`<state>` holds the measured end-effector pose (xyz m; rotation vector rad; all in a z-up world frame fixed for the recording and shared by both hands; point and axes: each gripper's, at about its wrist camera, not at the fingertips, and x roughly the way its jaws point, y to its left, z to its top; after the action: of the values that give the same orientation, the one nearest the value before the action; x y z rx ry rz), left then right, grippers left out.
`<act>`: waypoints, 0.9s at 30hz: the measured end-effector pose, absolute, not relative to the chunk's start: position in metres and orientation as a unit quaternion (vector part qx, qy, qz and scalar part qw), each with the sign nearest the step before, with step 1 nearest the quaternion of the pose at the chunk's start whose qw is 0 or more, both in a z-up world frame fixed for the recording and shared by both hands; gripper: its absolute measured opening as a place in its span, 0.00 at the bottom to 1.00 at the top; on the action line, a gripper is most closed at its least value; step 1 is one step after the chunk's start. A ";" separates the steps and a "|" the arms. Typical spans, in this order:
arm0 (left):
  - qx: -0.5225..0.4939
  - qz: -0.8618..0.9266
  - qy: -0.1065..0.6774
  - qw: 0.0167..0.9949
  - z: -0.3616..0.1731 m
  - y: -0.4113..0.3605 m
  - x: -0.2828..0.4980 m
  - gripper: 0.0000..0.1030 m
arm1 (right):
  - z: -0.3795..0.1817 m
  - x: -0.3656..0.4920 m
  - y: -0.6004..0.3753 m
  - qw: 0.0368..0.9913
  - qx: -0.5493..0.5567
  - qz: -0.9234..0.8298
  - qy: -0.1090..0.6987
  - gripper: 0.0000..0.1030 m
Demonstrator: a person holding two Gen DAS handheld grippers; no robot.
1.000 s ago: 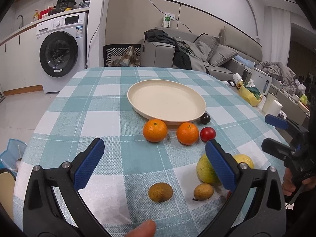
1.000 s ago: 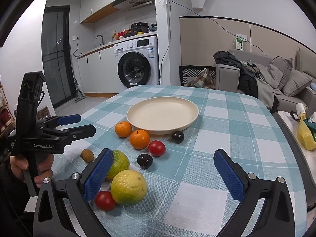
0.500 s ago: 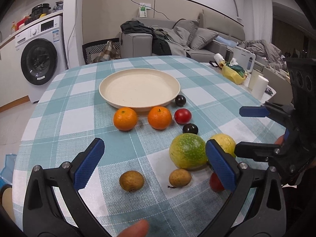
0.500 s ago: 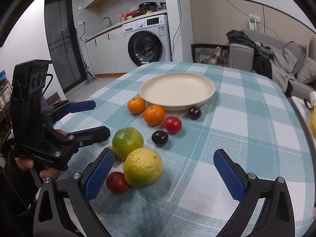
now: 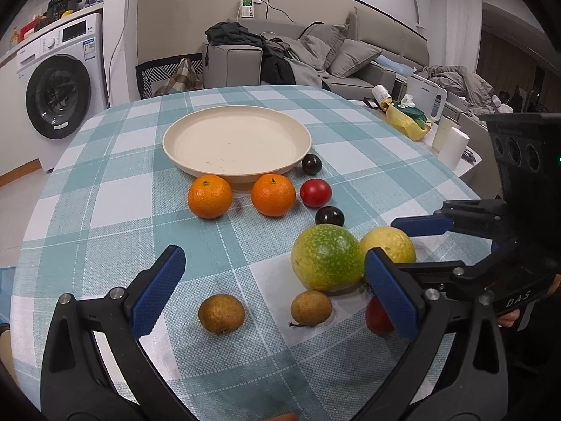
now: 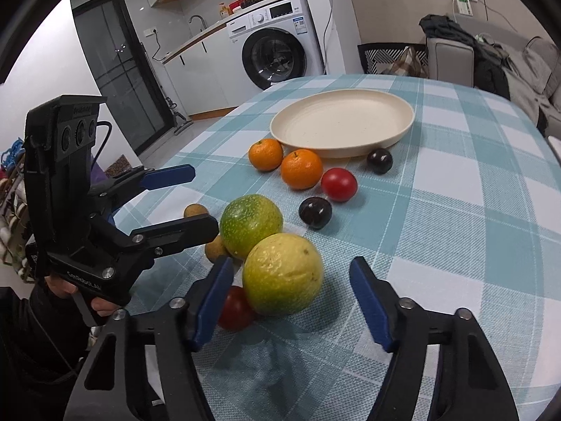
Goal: Organize fruits
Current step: 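Grasp the yellow citrus with the right gripper while the left gripper grasps the green citrus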
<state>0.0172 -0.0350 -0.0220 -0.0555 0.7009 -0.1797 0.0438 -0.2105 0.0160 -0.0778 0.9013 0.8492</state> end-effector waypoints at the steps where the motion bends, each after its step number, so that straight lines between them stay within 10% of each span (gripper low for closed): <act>1: -0.028 -0.088 0.343 0.935 -0.022 -0.035 0.018 0.99 | 0.015 0.044 -0.210 0.812 -0.034 0.401 0.423 0.62; 18: -0.061 -0.123 0.375 0.917 -0.029 -0.048 0.030 0.96 | 0.023 0.051 -0.225 0.834 -0.020 0.371 0.409 0.49; 27: -0.058 -0.141 0.408 0.900 -0.042 -0.061 0.042 0.51 | 0.025 0.057 -0.230 0.838 -0.014 0.363 0.408 0.49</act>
<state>0.0424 -0.0610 -0.0418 -0.1190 0.8443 -0.2912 0.0567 -0.2302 0.0246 -0.0306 0.8638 0.7677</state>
